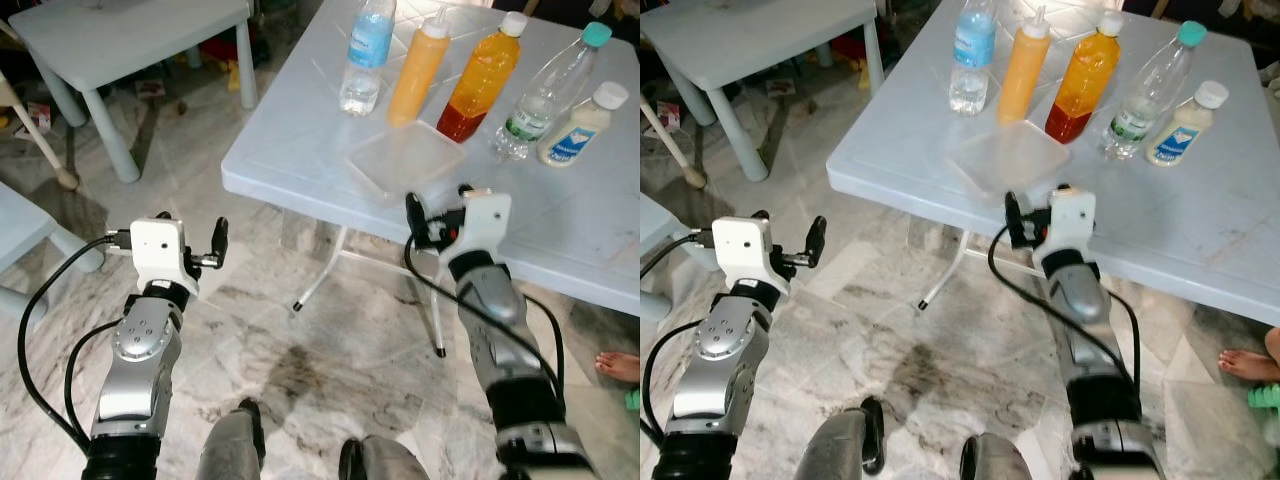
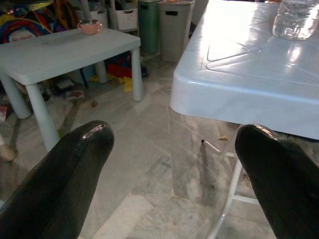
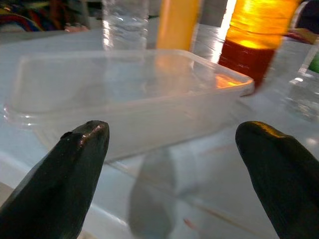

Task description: Restocking fridge

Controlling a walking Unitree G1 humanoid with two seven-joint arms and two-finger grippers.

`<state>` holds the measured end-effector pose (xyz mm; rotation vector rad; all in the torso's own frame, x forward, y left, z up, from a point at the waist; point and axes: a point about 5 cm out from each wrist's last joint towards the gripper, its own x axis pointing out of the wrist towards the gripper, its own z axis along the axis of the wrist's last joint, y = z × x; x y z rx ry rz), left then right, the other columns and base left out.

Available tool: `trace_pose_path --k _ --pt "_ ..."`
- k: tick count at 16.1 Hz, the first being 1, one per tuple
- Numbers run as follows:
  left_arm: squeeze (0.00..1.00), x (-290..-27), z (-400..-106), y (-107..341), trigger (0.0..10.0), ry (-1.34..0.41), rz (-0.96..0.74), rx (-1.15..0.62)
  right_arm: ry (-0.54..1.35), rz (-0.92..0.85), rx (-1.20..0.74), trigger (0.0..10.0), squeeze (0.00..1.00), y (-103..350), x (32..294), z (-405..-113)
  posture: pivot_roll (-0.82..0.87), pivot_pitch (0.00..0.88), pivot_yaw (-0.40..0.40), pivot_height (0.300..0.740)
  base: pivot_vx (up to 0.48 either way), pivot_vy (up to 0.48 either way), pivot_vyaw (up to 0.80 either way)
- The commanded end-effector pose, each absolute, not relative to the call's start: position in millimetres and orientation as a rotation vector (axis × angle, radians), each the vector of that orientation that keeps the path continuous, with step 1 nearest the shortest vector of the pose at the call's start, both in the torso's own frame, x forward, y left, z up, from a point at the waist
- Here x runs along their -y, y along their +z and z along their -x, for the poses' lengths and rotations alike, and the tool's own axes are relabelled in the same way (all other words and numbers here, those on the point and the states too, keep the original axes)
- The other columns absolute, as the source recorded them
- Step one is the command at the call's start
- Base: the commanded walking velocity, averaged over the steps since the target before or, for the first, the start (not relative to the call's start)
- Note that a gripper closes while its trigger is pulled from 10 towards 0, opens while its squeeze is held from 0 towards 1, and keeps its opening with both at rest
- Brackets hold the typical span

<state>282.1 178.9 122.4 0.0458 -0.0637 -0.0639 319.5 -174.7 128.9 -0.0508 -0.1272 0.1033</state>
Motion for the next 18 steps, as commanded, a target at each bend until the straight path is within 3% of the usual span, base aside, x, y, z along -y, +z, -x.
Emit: trace_pose_path --k 1,5,11,18 --pt "0.00 -179 -280 121 10.0 -0.070 -0.049 0.053 0.062 0.050 0.146 10.0 0.00 135 180 -316 0.03 0.172 -0.032 0.740 0.000 0.000 0.00" --pt "0.00 -179 -280 121 10.0 -0.078 -0.050 0.053 -0.047 -0.004 0.126 10.0 0.00 132 194 -307 0.03 0.173 -0.022 0.740 0.000 0.000 0.00" --pt "0.00 -177 -282 122 10.0 -0.087 -0.051 0.060 0.108 -0.160 0.153 10.0 0.00 153 145 -299 0.03 0.167 -0.029 0.740 0.000 0.000 0.00" --pt "0.00 -176 -280 123 10.0 -0.089 -0.049 0.064 0.027 -0.383 0.087 10.0 0.00 156 143 -305 0.04 0.164 -0.034 0.740 0.000 0.000 0.00"
